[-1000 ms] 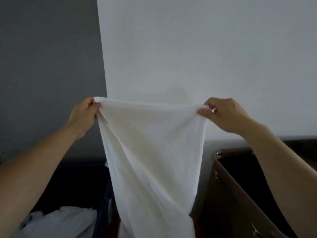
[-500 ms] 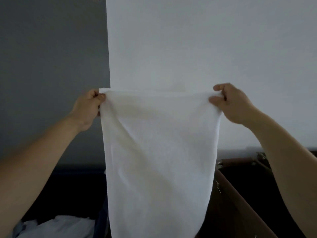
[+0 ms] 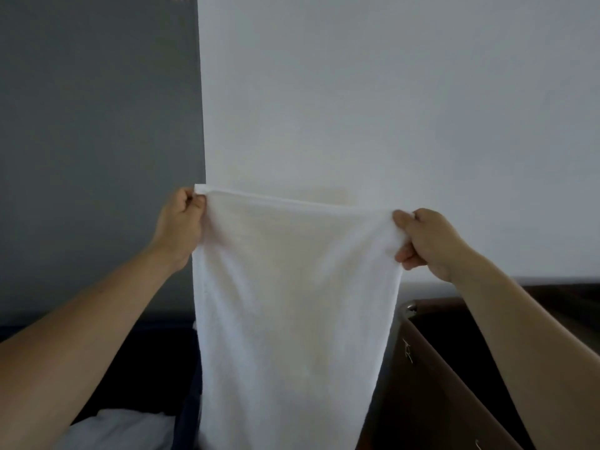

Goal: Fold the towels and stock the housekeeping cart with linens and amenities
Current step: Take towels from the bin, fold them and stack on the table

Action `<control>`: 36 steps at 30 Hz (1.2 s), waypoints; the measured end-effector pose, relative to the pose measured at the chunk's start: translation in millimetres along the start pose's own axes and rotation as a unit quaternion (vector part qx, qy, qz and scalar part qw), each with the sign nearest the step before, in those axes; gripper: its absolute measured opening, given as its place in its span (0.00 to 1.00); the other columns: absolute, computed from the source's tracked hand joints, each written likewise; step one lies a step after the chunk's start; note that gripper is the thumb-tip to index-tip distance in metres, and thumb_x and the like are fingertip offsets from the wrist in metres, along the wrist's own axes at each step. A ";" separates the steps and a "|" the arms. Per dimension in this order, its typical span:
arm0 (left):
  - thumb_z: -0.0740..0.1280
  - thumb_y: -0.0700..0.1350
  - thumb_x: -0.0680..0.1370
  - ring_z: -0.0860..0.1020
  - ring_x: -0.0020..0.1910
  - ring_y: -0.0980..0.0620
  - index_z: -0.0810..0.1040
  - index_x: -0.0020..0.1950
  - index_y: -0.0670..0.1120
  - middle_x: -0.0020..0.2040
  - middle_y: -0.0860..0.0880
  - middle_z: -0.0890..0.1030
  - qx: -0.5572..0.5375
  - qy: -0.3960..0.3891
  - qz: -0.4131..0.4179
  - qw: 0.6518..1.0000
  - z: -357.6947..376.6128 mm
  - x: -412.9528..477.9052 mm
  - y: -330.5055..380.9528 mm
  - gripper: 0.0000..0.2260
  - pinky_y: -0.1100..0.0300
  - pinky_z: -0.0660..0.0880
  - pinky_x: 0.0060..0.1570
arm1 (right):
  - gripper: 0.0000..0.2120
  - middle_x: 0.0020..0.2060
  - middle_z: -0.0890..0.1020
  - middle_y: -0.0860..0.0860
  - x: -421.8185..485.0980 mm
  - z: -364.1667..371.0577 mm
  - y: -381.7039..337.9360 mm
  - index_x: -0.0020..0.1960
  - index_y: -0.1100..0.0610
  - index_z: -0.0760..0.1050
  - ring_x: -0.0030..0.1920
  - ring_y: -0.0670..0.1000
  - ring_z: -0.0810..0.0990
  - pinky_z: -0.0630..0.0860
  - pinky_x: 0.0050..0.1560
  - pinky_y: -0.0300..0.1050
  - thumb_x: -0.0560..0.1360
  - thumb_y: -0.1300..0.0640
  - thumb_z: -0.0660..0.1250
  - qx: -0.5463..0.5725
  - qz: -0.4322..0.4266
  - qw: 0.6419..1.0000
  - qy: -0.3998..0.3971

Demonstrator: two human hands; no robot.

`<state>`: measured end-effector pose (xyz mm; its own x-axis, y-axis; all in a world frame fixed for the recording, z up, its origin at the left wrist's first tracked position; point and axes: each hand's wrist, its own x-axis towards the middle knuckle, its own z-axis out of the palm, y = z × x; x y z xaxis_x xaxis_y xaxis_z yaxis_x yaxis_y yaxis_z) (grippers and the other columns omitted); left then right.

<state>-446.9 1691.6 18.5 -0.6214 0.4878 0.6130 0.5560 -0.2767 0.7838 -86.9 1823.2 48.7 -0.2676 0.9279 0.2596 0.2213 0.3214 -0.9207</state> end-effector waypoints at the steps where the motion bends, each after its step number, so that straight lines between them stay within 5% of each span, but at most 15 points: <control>1: 0.57 0.48 0.84 0.72 0.41 0.59 0.74 0.54 0.45 0.44 0.56 0.75 0.007 0.008 -0.002 1.000 0.0 0.0 -1.9 0.08 0.61 0.68 0.39 | 0.14 0.25 0.78 0.56 -0.4 3.3 -0.5 0.47 0.62 0.71 0.21 0.51 0.77 0.74 0.22 0.43 0.82 0.51 0.62 0.017 -0.005 1.000 0.002; 5: 0.56 0.48 0.84 0.69 0.37 0.61 0.71 0.52 0.45 0.40 0.55 0.72 0.027 0.077 0.020 0.996 -1.2 5.9 15.1 0.09 0.72 0.66 0.32 | 0.15 0.24 0.75 0.54 8.1 5.5 -21.8 0.48 0.62 0.72 0.20 0.51 0.73 0.74 0.27 0.46 0.80 0.48 0.66 0.084 -0.083 0.990 0.084; 8: 0.54 0.48 0.85 0.67 0.35 0.60 0.66 0.45 0.48 0.39 0.56 0.68 0.051 0.129 0.039 0.990 -4.9 6.9 30.1 0.10 0.76 0.65 0.30 | 0.20 0.30 0.80 0.49 6.0 -0.7 -32.6 0.48 0.59 0.76 0.26 0.51 0.77 0.79 0.33 0.45 0.70 0.44 0.77 0.161 -0.146 0.976 0.016; 10: 0.53 0.48 0.85 0.67 0.35 0.60 0.63 0.43 0.49 0.39 0.56 0.67 0.060 0.136 0.028 0.989 -7.2 -1.0 27.4 0.11 0.75 0.63 0.30 | 0.21 0.32 0.82 0.50 1.5 -1.4 -20.3 0.50 0.59 0.77 0.30 0.51 0.78 0.80 0.39 0.45 0.63 0.51 0.80 0.147 -0.139 0.978 -0.048; 13: 0.54 0.47 0.84 0.67 0.36 0.60 0.63 0.40 0.54 0.39 0.55 0.67 0.053 0.117 0.004 0.992 -6.1 -18.4 15.3 0.12 0.70 0.64 0.34 | 0.10 0.27 0.78 0.54 2.5 0.8 -0.6 0.45 0.63 0.78 0.29 0.53 0.76 0.77 0.42 0.51 0.69 0.62 0.77 0.110 -0.110 0.987 -0.029; 18: 0.54 0.43 0.79 0.64 0.27 0.64 0.60 0.35 0.50 0.34 0.54 0.63 -0.034 0.135 0.030 0.990 -7.2 -21.1 33.2 0.12 0.72 0.62 0.27 | 0.05 0.40 0.83 0.53 7.5 2.8 -5.8 0.47 0.56 0.76 0.35 0.59 0.85 0.79 0.30 0.46 0.76 0.61 0.72 0.226 -0.086 0.970 -0.019; 21: 0.54 0.42 0.77 0.60 0.24 0.61 0.56 0.33 0.50 0.29 0.56 0.61 -0.024 0.076 0.028 0.996 -9.9 -21.7 32.1 0.14 0.68 0.57 0.25 | 0.04 0.52 0.80 0.55 2.3 10.6 1.3 0.54 0.53 0.74 0.38 0.65 0.85 0.79 0.25 0.47 0.80 0.56 0.67 0.222 -0.029 0.974 -0.045; 24: 0.58 0.43 0.80 0.63 0.23 0.61 0.59 0.32 0.48 0.23 0.58 0.64 -0.004 0.026 -0.019 0.999 -13.5 -26.8 19.4 0.17 0.62 0.61 0.29 | 0.03 0.48 0.81 0.58 -0.9 16.2 5.1 0.53 0.55 0.73 0.31 0.60 0.85 0.79 0.26 0.46 0.81 0.58 0.66 0.201 -0.044 0.978 -0.027; 29: 0.60 0.53 0.81 0.66 0.29 0.62 0.70 0.38 0.47 0.30 0.58 0.69 -0.046 0.061 0.003 0.997 -31.5 -0.1 29.9 0.14 0.64 0.64 0.30 | 0.04 0.42 0.82 0.56 7.2 24.6 -13.7 0.48 0.53 0.72 0.33 0.61 0.85 0.82 0.31 0.50 0.79 0.57 0.67 0.202 -0.182 0.961 0.047; 36: 0.61 0.51 0.82 0.71 0.41 0.52 0.77 0.45 0.45 0.41 0.49 0.74 -0.001 0.010 -0.023 1.000 -29.6 -0.6 5.8 0.13 0.54 0.69 0.41 | 0.03 0.34 0.84 0.53 12.6 24.6 -6.2 0.47 0.52 0.75 0.31 0.61 0.84 0.80 0.28 0.47 0.78 0.57 0.68 0.169 -0.134 0.974 0.068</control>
<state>-459.7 1665.2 25.6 -0.6574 0.4838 0.5776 0.5252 -0.2555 0.8117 -114.7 1828.2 50.6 -0.1417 0.8435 0.5181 -0.1677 0.4954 -0.8523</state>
